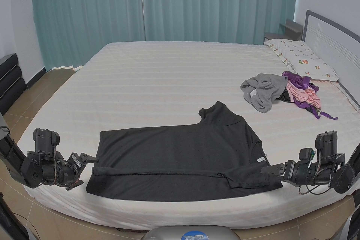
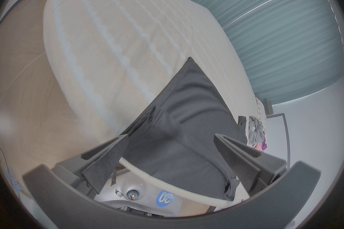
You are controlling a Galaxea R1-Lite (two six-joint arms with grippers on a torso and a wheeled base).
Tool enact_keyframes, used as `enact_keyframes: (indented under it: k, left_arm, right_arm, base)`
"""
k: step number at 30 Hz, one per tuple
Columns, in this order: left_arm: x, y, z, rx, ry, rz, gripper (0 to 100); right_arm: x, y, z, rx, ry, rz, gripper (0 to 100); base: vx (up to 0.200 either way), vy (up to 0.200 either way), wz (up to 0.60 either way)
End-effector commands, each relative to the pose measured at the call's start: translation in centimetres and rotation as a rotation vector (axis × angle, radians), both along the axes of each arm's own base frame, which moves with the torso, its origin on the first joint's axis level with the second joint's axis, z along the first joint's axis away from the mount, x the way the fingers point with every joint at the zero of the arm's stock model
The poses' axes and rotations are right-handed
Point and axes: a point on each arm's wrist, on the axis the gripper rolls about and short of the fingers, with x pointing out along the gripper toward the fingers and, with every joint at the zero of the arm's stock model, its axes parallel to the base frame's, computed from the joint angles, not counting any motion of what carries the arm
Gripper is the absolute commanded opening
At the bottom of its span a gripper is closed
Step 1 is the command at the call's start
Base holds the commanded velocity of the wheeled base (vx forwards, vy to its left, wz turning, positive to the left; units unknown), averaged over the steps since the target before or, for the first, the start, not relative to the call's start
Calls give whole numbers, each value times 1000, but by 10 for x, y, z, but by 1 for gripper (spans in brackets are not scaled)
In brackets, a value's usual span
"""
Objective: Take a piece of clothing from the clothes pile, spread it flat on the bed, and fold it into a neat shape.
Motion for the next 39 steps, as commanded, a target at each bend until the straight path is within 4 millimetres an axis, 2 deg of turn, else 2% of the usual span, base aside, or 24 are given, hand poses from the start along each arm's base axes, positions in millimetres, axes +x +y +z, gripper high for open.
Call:
enact_keyframes:
  k: [1, 7, 15, 20, 39]
  left_arm:
    - [-4, -1, 0, -21, 2, -17, 100]
    - [-5, -3, -6, -99, 34, -64, 100]
    - [0, -3, -15, -130, 70, -71, 100]
    - [1, -3, -16, -129, 70, -72, 100]
    - [0, -4, -17, -127, 73, -77, 100]
  right_arm:
    - [-12, 7, -15, 30, 90, -3, 100]
    - [-5, 9, -23, 68, 81, -28, 100]
    - [11, 33, -44, 104, 3, -70, 100]
    - [11, 38, -54, 103, 8, -79, 100]
    - [25, 46, -66, 124, -65, -107, 100]
  base:
    - [0, 0, 0]
    - [0, 0, 0]
    - [0, 0, 0]
    - [0, 0, 0]
    - [0, 0, 0]
